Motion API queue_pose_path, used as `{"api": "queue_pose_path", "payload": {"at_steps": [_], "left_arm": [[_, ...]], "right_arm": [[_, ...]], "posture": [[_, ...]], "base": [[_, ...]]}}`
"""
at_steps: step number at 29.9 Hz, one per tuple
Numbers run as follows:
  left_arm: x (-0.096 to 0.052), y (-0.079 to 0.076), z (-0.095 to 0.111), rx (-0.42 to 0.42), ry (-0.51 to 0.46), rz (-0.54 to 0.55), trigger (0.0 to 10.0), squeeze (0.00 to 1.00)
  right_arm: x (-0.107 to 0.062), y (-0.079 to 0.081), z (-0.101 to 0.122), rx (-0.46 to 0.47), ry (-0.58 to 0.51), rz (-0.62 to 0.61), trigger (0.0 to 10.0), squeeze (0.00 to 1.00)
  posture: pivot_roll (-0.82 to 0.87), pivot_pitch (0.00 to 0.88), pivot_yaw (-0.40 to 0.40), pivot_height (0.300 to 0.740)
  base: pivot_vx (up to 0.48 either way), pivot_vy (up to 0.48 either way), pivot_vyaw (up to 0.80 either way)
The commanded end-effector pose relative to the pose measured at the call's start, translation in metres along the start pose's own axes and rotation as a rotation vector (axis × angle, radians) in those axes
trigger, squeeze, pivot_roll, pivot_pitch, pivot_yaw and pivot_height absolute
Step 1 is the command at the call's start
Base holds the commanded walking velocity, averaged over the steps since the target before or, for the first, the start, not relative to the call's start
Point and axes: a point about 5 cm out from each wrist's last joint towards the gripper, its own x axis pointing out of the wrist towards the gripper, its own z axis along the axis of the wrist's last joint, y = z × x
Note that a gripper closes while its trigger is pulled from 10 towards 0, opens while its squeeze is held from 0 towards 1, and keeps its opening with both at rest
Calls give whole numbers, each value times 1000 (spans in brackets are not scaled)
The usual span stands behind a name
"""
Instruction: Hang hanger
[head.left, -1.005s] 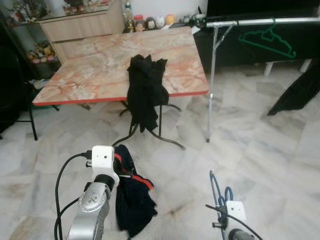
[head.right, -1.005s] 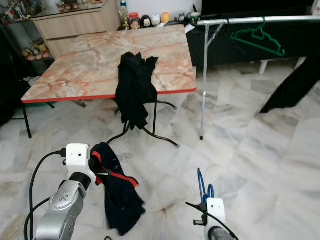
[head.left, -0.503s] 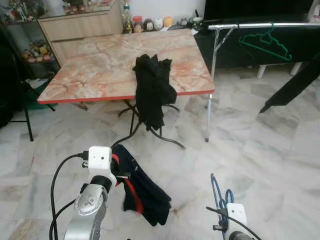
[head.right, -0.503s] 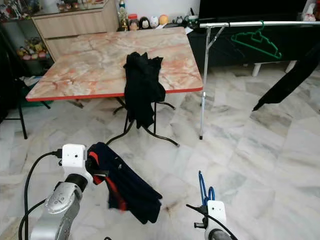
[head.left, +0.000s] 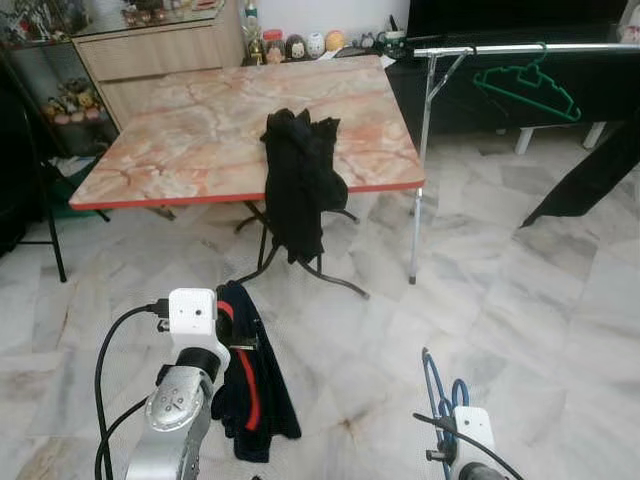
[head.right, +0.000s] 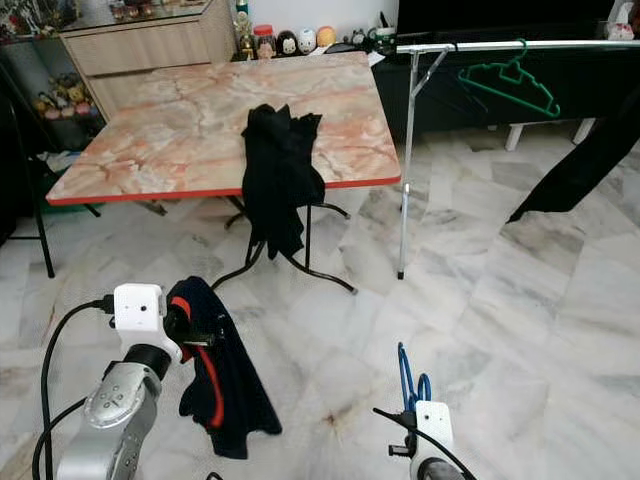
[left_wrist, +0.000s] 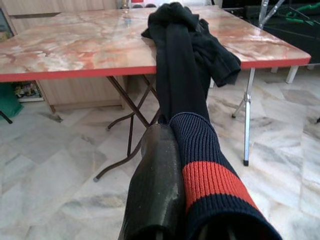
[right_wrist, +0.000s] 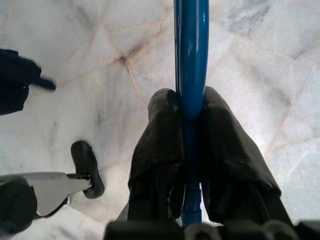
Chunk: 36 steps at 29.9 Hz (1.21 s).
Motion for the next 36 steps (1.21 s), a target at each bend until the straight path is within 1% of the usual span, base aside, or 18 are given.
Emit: {"api": "queue_pose_path", "payload": {"at_steps": [1,3,5,10,26,28,29,31,32,34,35,36], "left_arm": [[2,5,17,-3,-74,26,10000,0],[3,6,19,-3,-82,31,10000,0],[5,9,24,-11,-108,51,10000,0],[8,10,30,-12,-128,65,10000,0],[12,13,39,-5,-150,71,10000,0],[21,13,55,28,-192,53,10000,0],[32,15,76,64,-251,32,10000,0],[38,16,90,87,-287,27,10000,0],[48,19,115,109,-361,22,10000,0],[57,23,144,108,-441,23,10000,0],[64,25,165,124,-491,21,10000,0],[64,25,165,124,-491,21,10000,0]], "right_arm": [[1,5,6,8,-12,14,10000,0],[1,5,6,9,-12,14,10000,0],[1,5,7,9,-13,16,10000,0],[1,5,7,6,-12,18,10000,0],[2,4,8,2,-8,24,10000,0],[2,4,9,6,-8,26,10000,0],[2,4,9,4,-7,28,10000,0],[2,5,9,2,-6,30,10000,0],[2,5,9,4,-6,30,10000,0],[2,5,9,5,-6,30,10000,0],[2,5,9,4,-6,30,10000,0],[2,5,9,4,-6,30,10000,0]], "posture": [[-65,0,81,740],[-63,0,80,740],[-61,0,77,740],[-61,0,75,740],[-61,0,66,740],[-57,0,58,740],[-53,0,56,740],[-53,0,56,740],[-53,0,56,740],[-53,0,56,740],[-44,0,55,740],[-44,0,55,740]], "base": [[394,0,0],[396,0,0],[439,0,0],[443,0,0],[443,0,0],[444,0,0],[442,0,0],[442,0,0],[442,0,0],[444,0,0],[446,0,0],[446,0,0]]}}
